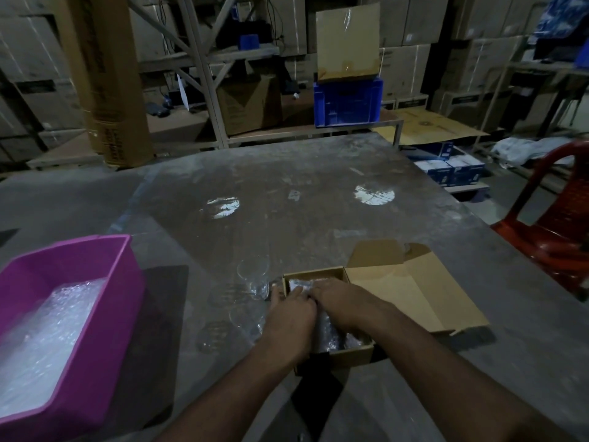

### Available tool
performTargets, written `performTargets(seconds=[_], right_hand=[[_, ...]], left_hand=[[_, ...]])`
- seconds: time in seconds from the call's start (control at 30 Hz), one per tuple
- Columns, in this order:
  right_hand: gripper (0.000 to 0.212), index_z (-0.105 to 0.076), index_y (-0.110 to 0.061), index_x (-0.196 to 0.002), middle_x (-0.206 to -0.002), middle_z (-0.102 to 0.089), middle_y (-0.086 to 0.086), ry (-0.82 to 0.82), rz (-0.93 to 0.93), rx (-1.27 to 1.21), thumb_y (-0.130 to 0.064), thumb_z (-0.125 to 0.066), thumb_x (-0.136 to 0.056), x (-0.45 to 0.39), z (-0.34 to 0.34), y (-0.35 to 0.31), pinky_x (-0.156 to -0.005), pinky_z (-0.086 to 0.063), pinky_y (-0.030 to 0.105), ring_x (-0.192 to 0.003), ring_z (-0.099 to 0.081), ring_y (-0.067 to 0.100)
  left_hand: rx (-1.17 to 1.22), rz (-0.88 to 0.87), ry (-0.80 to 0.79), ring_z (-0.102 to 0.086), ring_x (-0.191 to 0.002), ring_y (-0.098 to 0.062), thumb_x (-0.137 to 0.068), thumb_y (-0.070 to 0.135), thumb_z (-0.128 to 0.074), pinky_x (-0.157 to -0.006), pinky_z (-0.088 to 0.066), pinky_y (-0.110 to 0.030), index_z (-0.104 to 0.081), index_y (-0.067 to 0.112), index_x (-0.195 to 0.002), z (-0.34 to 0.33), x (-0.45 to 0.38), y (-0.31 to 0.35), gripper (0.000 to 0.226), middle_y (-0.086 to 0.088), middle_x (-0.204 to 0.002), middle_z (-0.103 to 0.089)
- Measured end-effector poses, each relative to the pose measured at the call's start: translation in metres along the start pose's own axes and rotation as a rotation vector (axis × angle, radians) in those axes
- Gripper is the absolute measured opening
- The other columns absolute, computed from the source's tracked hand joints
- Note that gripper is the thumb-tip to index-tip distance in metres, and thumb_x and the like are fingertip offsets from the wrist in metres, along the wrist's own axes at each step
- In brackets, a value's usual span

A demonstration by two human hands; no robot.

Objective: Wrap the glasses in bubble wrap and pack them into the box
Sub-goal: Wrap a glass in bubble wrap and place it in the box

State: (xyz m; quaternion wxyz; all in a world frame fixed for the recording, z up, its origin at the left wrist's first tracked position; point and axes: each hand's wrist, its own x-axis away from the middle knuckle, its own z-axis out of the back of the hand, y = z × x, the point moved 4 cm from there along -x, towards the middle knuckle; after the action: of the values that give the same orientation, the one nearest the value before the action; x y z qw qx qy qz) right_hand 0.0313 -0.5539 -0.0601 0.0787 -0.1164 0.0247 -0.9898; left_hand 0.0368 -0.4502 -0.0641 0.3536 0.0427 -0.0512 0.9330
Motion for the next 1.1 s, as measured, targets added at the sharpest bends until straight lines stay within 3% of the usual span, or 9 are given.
performTargets(seconds=[0.23, 0.33, 0.47, 0.53, 0.6, 0.7, 0.8, 0.97, 1.1], right_hand=[[0.034, -0.06, -0.008, -0.132, -0.136, -0.06, 0.017, -0.109, -0.102, -0.001, -0.015, -0.056, -0.099, -0.002, -0.018, 0.007, -0.098, -0.05, 0.042, -0.12, -0.06, 0.035], [0.037, -0.056, -0.011, -0.137, -0.141, -0.057, 0.015, -0.071, -0.115, -0.028, -0.018, -0.052, -0.101, -0.004, -0.024, 0.009, -0.102, -0.045, 0.038, -0.124, -0.058, 0.031], [0.025, -0.067, -0.006, -0.111, -0.116, -0.067, 0.018, -0.065, -0.158, 0.046, -0.014, -0.047, -0.099, 0.009, -0.029, 0.009, -0.088, -0.046, 0.043, -0.107, -0.062, 0.034], [0.022, -0.068, -0.006, -0.11, -0.114, -0.067, 0.016, -0.086, -0.164, 0.098, -0.015, -0.051, -0.1, 0.017, -0.029, 0.005, -0.097, -0.042, 0.044, -0.111, -0.06, 0.033], [0.028, -0.066, -0.011, -0.119, -0.124, -0.065, 0.012, -0.132, -0.147, 0.183, -0.028, -0.055, -0.1, 0.022, -0.025, -0.003, -0.11, -0.033, 0.047, -0.121, -0.055, 0.032], [0.041, -0.061, -0.014, -0.129, -0.137, -0.058, 0.008, -0.14, -0.116, 0.253, -0.04, -0.057, -0.098, 0.03, -0.009, -0.012, -0.114, -0.024, 0.045, -0.127, -0.046, 0.03], [0.035, -0.06, -0.012, -0.13, -0.138, -0.058, 0.008, -0.06, -0.088, 0.28, -0.028, -0.055, -0.1, 0.039, 0.001, -0.014, -0.114, -0.022, 0.043, -0.127, -0.048, 0.027], [0.04, -0.055, -0.005, -0.138, -0.145, -0.052, 0.014, -0.111, -0.017, 0.259, -0.023, -0.053, -0.102, 0.042, -0.02, -0.014, -0.116, -0.031, 0.039, -0.133, -0.047, 0.03], [0.021, -0.07, -0.015, -0.112, -0.12, -0.066, 0.01, -0.042, -0.06, 0.138, -0.023, -0.062, -0.094, 0.046, -0.012, -0.007, -0.097, -0.046, 0.039, -0.111, -0.059, 0.029]], left_hand=[[-0.055, -0.002, -0.049, -0.036, -0.143, -0.022, -0.091, 0.03, -0.063, -0.124, -0.005, -0.056, -0.053, 0.018, -0.139, -0.009, -0.003, -0.004, 0.05, -0.004, -0.144, -0.053], [-0.11, 0.001, -0.115, -0.021, -0.153, -0.026, -0.093, 0.03, -0.064, -0.121, -0.003, -0.064, -0.047, 0.015, -0.147, -0.009, -0.006, -0.004, 0.059, -0.009, -0.155, -0.045], [-0.172, -0.015, -0.227, -0.01, -0.156, -0.03, -0.096, 0.031, -0.064, -0.118, 0.0, -0.07, -0.043, 0.011, -0.149, -0.004, -0.006, -0.002, 0.06, -0.011, -0.158, -0.041], [-0.209, -0.015, -0.271, -0.008, -0.157, -0.03, -0.096, 0.036, -0.063, -0.117, 0.0, -0.072, -0.04, 0.009, -0.151, -0.002, -0.006, -0.002, 0.066, -0.011, -0.16, -0.038], [-0.232, -0.011, -0.312, -0.008, -0.157, -0.031, -0.095, 0.04, -0.063, -0.117, 0.0, -0.073, -0.037, 0.007, -0.152, -0.001, -0.006, 0.0, 0.071, -0.012, -0.161, -0.036], [-0.212, -0.015, -0.334, -0.009, -0.156, -0.031, -0.095, 0.039, -0.064, -0.117, 0.001, -0.072, -0.036, 0.007, -0.153, 0.003, -0.006, 0.001, 0.072, -0.012, -0.162, -0.035], [-0.181, -0.046, -0.268, -0.015, -0.155, -0.028, -0.092, 0.034, -0.068, -0.12, 0.003, -0.068, -0.047, 0.011, -0.146, 0.007, -0.005, 0.001, 0.062, -0.011, -0.158, -0.04], [-0.179, -0.1, -0.158, -0.046, -0.135, -0.027, -0.089, 0.023, -0.07, -0.122, -0.004, -0.061, -0.066, 0.015, -0.122, 0.007, 0.0, 0.002, 0.035, -0.009, -0.132, -0.062], [-0.093, -0.08, -0.036, -0.056, -0.121, -0.025, -0.091, 0.02, -0.067, -0.12, -0.025, -0.045, -0.07, 0.015, -0.117, 0.018, 0.004, 0.002, 0.026, -0.006, -0.122, -0.068]])
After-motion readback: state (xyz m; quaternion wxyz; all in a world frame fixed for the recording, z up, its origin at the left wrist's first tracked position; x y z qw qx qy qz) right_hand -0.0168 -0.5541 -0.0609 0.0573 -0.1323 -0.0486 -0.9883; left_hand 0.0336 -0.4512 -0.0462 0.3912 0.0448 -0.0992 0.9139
